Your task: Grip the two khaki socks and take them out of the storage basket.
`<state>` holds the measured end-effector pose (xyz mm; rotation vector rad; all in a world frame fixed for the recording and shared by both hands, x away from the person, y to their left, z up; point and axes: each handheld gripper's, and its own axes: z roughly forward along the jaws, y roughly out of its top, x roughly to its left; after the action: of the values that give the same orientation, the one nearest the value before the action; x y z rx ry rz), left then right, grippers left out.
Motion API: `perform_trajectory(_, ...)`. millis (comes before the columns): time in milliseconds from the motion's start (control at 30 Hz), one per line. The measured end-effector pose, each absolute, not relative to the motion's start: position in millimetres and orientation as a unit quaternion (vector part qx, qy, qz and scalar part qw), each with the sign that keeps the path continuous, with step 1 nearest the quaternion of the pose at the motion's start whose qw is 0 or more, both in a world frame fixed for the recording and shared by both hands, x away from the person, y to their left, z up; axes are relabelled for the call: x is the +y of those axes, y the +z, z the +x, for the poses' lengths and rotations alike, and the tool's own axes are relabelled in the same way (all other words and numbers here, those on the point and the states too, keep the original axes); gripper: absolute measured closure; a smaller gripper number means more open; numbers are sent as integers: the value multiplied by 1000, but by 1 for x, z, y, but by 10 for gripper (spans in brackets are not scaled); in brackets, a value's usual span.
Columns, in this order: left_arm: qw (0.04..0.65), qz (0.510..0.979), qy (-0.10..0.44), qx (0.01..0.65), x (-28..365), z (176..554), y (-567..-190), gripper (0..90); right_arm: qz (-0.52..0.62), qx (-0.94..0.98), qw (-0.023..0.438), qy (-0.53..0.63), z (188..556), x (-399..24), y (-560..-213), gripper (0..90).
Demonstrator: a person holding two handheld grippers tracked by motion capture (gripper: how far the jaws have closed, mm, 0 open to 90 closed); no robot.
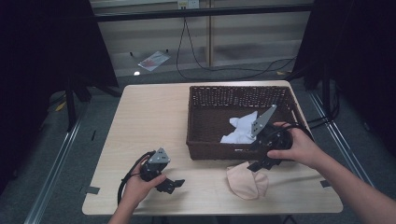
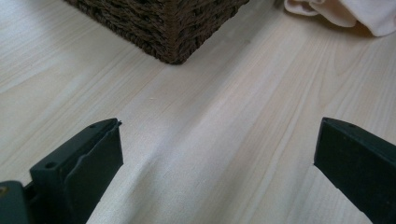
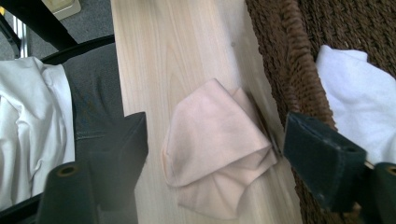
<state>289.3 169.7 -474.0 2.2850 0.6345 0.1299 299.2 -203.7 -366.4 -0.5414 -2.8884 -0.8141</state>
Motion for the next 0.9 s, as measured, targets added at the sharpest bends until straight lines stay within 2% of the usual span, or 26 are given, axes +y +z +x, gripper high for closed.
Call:
perform_trajectory(267, 374, 892, 50, 248, 169, 290, -474, 10, -181, -943, 39, -277, 297, -216, -370, 150)
perform_trajectory(900, 377, 891, 48, 248, 169, 289, -475, 10, -194, -932, 30, -306, 286, -244, -384, 113)
